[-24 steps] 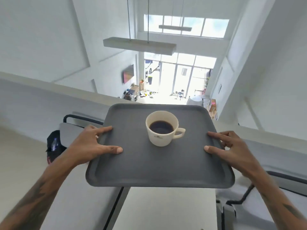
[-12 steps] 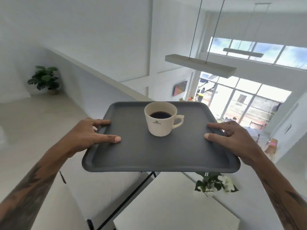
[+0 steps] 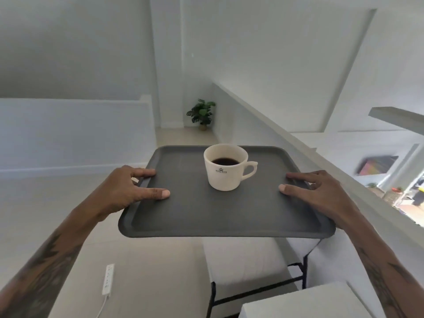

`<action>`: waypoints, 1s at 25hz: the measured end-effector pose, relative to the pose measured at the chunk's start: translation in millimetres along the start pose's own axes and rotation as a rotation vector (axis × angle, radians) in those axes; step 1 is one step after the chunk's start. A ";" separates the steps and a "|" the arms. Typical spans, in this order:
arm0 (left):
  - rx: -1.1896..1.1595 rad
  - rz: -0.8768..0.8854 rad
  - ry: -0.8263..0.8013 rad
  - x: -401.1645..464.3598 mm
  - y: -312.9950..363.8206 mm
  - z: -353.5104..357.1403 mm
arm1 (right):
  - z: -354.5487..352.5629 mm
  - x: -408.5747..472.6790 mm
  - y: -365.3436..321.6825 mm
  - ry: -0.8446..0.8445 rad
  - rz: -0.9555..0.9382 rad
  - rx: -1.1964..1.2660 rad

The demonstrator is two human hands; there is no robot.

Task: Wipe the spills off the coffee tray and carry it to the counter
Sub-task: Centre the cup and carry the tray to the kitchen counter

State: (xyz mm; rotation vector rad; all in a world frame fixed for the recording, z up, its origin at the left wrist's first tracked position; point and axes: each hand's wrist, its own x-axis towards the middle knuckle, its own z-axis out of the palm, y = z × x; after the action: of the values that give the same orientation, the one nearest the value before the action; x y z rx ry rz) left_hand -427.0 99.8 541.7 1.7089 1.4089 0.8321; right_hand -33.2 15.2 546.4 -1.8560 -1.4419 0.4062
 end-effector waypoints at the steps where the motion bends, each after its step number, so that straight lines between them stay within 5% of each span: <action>1: -0.004 -0.033 0.047 -5.7 -16.4 -29.8 | 30.0 9.9 -22.4 -0.030 -0.035 0.005; 13: 0.119 -0.348 0.564 -85.2 -174.9 -342.0 | 365.1 83.8 -310.1 -0.457 -0.459 0.172; 25: 0.124 -0.730 1.099 -125.4 -286.8 -513.9 | 674.7 127.7 -593.0 -0.934 -0.872 0.320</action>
State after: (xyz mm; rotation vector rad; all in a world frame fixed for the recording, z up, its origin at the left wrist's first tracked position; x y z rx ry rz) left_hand -1028.5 82.3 549.4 0.5835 2.5976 1.3033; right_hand -839.4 431.2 535.5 -0.6105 -2.4179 1.0316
